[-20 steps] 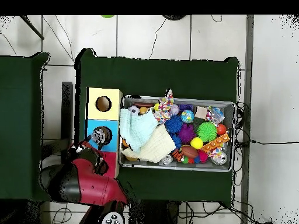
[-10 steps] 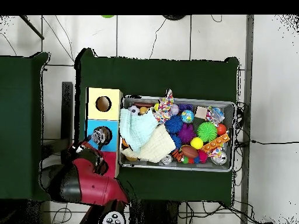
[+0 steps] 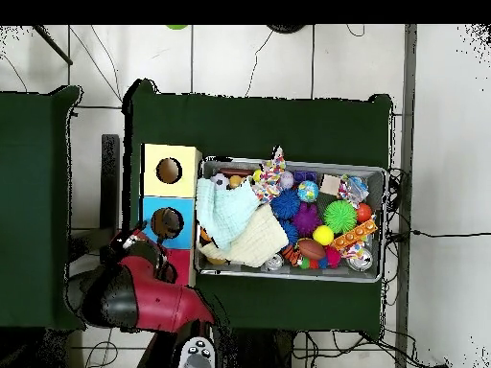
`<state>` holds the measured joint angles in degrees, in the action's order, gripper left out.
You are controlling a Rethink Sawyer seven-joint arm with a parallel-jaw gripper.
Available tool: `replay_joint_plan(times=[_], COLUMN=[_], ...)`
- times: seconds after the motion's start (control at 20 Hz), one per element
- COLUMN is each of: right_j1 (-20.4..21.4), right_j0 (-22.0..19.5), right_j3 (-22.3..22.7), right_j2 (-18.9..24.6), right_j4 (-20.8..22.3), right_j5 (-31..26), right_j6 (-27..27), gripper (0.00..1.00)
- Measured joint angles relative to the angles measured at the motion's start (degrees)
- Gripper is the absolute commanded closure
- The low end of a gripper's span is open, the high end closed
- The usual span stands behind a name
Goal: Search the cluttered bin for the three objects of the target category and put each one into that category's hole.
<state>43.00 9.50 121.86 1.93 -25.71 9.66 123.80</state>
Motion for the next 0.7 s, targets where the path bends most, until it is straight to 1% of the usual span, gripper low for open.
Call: replay_joint_plan(times=[0.25,0.35,0.45,0.55,0.7], right_j1=[0.2,0.1,0.1,0.2,0.2], right_j0=[-2.6,-4.2,-4.8,-5.0,-4.2], right_j3=[0.7,1.0,1.1,1.1,0.9], right_j2=[2.6,4.3,5.1,5.4,4.7], right_j4=[0.0,0.0,0.0,0.0,-0.1], right_j5=[0.0,-0.1,-0.3,-0.4,-0.4], right_j6=[0.0,0.0,0.0,0.0,0.0], gripper=[0.0,0.0,0.0,0.0,0.0])
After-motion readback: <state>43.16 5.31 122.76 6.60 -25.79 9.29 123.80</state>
